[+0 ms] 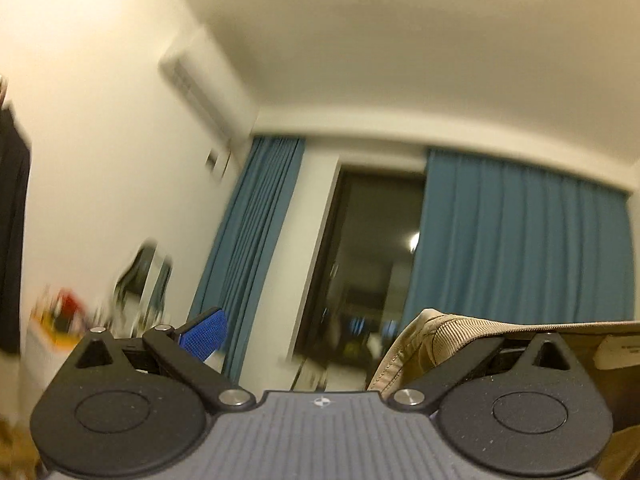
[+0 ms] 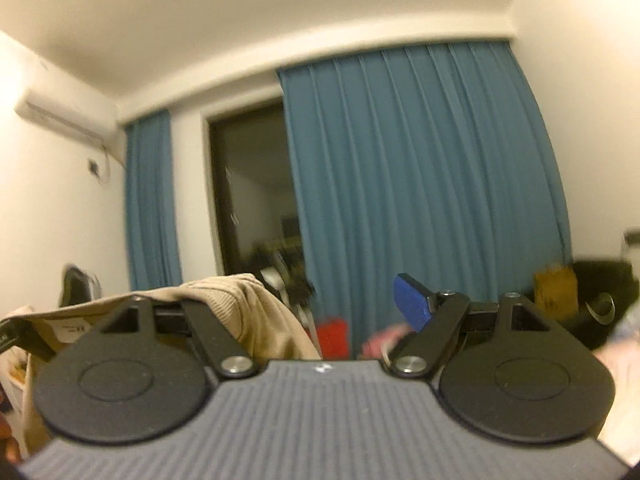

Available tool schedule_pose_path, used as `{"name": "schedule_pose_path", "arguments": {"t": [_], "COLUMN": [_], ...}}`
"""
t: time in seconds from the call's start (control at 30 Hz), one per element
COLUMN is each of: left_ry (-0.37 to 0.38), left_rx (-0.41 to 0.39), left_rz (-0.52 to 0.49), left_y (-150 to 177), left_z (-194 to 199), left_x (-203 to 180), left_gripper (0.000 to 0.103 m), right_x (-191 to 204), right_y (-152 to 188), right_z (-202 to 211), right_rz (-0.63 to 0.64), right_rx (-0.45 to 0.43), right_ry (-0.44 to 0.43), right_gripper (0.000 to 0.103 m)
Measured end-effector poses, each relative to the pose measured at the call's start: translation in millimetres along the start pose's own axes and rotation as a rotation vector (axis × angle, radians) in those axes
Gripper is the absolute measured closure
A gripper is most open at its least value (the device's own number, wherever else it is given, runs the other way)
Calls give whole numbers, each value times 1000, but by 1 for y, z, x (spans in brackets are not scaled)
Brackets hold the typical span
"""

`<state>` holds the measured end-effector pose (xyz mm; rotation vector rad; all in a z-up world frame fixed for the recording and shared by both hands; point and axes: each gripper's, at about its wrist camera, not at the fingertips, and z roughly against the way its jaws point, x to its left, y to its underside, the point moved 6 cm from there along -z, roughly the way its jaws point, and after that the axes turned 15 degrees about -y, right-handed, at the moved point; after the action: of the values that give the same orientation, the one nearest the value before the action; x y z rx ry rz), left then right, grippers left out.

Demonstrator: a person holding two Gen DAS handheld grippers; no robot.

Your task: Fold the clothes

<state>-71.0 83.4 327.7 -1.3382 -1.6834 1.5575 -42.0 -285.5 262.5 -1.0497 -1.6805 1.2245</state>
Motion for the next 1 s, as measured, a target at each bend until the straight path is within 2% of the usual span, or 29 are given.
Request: {"name": "schedule_pose_path", "arguments": {"t": [0.1, 0.23, 0.33, 0.43, 0.57, 0.7, 0.9, 1.0], "left_ry": [48, 107, 143, 186, 190, 196, 175, 130], "left_rx": [-11, 72, 133, 186, 269, 368, 546, 581], "left_rz": [1, 9, 12, 15, -23, -31, -65, -59], "left_y": [-60, -106, -107, -89, -42, 21, 140, 184], "left_z": [3, 1, -2, -8, -29, -74, -162, -219], "left_x": [1, 1, 1, 2, 1, -8, -45, -74], "left_gripper": [0, 0, 0, 0, 0, 0, 0, 0], "right_x": [22, 46, 50, 35, 11, -14, -74, -102], "right_y": [-57, -99, -103, -78, -37, 9, 95, 124], "right_z": [18, 41, 49, 33, 5, -31, -131, -194], "right_rz": [37, 115, 136, 111, 68, 23, -60, -65], "right_rx": [-51, -92, -81, -22, 68, 166, 322, 356], "right_ry": [-33, -42, -38, -21, 5, 32, 74, 114], "right_gripper": [25, 25, 21, 17, 18, 18, 18, 18]}}
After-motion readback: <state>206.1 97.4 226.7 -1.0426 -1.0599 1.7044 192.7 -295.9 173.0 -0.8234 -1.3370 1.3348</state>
